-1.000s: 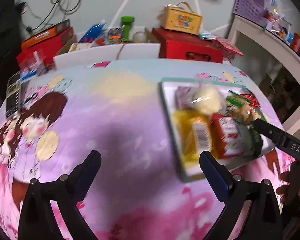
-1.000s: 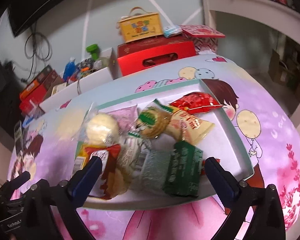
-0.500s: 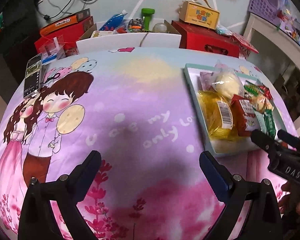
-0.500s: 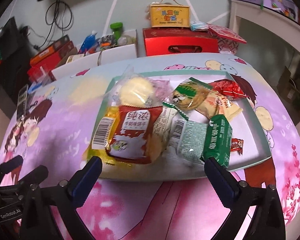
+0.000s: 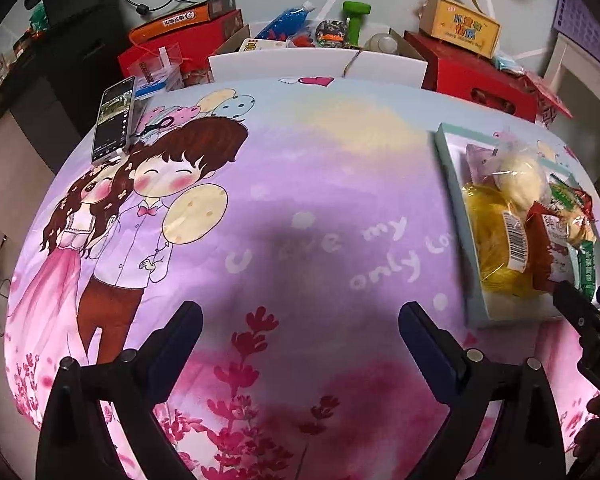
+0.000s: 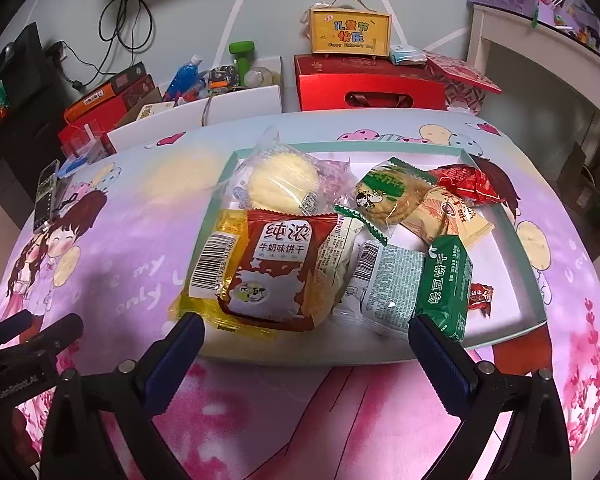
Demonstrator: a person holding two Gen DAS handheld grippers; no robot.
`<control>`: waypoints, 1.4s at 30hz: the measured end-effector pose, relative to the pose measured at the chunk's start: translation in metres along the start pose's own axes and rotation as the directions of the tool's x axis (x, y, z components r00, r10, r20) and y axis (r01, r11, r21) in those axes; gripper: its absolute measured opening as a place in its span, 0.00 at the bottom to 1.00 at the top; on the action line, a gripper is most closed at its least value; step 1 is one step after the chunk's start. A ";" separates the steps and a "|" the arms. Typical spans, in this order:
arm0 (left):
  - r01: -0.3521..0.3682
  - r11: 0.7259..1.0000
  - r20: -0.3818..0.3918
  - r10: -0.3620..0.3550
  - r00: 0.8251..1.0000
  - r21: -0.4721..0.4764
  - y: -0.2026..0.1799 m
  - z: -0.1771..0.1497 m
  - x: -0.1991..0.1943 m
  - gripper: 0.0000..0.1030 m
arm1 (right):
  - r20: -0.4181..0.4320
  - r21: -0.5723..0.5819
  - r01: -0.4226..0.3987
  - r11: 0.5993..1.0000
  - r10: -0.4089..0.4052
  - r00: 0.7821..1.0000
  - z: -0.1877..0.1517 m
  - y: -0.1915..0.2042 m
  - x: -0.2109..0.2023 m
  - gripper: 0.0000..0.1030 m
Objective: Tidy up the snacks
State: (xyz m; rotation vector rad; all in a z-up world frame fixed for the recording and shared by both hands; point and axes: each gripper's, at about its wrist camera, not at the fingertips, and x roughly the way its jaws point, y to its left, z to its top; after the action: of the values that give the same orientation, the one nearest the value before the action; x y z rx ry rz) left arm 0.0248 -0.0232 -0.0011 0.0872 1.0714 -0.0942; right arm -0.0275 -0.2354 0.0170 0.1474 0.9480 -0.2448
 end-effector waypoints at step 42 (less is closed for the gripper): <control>0.042 0.999 0.029 -0.043 0.999 0.022 -0.010 0.001 -0.007 0.96 | -0.014 -0.020 0.017 1.000 -0.018 1.000 -0.002 0.004 0.003 1.00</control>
State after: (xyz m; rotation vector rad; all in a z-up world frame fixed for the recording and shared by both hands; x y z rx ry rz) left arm 0.0212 -0.0332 0.0049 0.0819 1.0434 -0.1451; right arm -0.0260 -0.2321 0.0133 0.1229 0.9658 -0.2508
